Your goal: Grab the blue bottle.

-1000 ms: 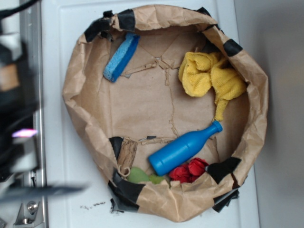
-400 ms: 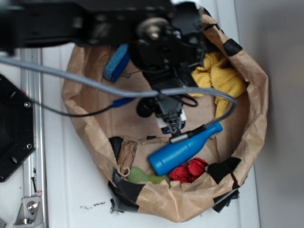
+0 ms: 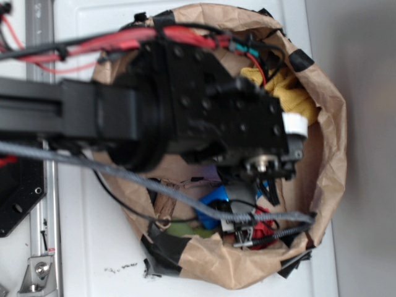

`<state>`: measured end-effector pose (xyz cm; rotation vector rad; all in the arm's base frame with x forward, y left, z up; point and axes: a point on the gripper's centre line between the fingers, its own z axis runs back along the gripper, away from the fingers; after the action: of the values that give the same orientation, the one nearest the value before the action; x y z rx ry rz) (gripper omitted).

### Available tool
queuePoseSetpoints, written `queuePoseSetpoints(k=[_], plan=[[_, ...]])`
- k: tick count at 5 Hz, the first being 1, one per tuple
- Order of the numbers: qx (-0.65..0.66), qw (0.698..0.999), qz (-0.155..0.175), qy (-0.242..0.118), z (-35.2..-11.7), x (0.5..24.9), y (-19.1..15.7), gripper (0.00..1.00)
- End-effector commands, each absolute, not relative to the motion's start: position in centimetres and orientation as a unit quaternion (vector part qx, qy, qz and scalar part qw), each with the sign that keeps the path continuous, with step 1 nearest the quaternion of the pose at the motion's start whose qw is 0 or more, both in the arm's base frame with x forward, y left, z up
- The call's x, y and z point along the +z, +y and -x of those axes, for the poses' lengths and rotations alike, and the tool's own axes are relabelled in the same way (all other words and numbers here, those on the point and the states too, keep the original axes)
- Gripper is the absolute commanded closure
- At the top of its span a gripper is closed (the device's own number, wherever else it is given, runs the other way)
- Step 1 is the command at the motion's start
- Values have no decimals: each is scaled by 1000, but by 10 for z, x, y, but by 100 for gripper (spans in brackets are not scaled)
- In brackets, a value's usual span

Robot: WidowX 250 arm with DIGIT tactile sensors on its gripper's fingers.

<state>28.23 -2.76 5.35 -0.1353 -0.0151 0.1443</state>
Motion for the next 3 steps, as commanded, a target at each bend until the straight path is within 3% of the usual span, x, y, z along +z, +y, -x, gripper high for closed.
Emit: queuePoseSetpoints(k=[1,2,3], plan=[[51,998,27,-25,-295,56,-48,63],[47,998,-31,-38,-293,69,-27,100],[56,996,-38,-61,-287,97,-1,100]])
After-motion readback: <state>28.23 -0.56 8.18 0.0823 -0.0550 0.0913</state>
